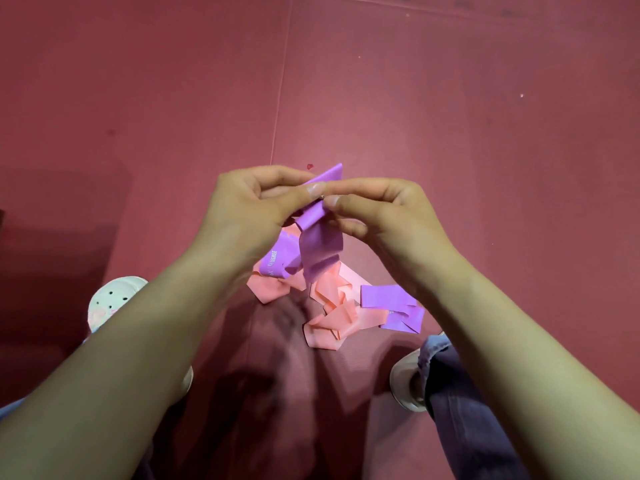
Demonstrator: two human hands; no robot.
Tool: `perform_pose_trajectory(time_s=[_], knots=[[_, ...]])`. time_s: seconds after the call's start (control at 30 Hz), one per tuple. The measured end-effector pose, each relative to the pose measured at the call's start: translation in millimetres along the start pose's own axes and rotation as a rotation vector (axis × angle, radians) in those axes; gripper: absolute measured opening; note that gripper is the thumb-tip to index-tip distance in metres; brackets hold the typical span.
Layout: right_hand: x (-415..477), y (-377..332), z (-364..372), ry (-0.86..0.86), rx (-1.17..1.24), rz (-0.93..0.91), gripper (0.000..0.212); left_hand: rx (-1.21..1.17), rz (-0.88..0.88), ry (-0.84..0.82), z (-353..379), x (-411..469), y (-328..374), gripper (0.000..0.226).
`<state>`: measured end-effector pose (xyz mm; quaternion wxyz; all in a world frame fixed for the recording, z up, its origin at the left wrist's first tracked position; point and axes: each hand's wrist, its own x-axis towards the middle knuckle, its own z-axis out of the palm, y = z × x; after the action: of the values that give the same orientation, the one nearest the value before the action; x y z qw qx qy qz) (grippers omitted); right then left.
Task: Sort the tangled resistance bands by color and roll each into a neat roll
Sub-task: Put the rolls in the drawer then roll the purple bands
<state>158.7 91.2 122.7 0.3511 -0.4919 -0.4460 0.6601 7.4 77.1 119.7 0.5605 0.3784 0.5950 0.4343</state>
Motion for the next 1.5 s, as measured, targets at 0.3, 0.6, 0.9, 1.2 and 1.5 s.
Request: perform_pose_trajectory(time_s=[0.3, 0.6, 0.9, 1.2, 1.5], knots=[[2, 0, -5, 0.092, -0.066, -0.085, 0.033, 0.015, -0.015, 0.215, -12, 7, -2, 0.009], [3, -1, -6, 0.174, -0.096, -0.103, 0.026, 0.032, 0.056, 0.128, -11, 4, -3, 0.011], [2, -3, -5, 0.170, -0.108, -0.108, 0.025, 0.207, 0.171, 0.206, -3, 2, 1, 0.011], [2, -3, 1, 0.260, -0.282, -0.130, 0.018, 0.130, 0.118, 0.158, -6, 2, 0, 0.010], [3, -1, 0, 0.333, -0.291, -0.195, 0.009, 0.088, 0.073, 0.183, -9, 5, -3, 0.021]])
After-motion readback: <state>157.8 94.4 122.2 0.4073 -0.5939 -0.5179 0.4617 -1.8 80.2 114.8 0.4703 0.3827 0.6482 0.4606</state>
